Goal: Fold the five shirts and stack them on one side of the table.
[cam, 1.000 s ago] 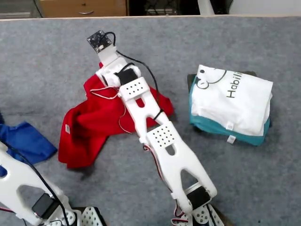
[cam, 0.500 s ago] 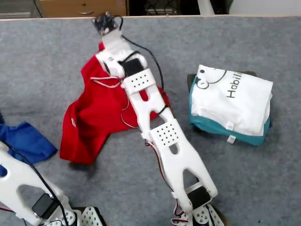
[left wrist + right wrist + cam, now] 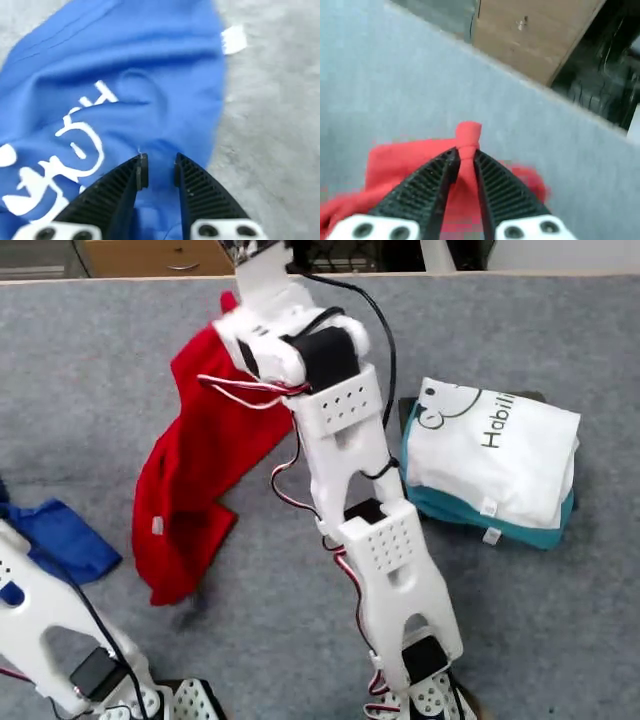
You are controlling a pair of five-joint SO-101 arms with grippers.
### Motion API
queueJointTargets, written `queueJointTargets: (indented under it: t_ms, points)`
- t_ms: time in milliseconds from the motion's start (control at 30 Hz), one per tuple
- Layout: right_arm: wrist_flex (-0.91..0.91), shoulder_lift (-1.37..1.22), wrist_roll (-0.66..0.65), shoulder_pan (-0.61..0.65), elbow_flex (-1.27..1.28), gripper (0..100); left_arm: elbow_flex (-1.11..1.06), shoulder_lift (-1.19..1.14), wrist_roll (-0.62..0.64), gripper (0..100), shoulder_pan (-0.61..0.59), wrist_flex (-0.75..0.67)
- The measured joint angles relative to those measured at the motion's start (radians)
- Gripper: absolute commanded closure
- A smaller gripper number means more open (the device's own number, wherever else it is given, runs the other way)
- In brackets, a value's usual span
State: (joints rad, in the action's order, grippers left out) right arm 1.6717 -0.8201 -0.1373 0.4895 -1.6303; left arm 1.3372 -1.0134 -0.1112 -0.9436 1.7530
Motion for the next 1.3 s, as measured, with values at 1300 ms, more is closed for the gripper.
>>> queueJointTargets:
  t_ms: [1300]
  points:
    - [-0.448, -0.646, 0.081, -0.239, -0.003, 97.8, -1.847, 1.398, -0.405, 80, 1.073, -0.155]
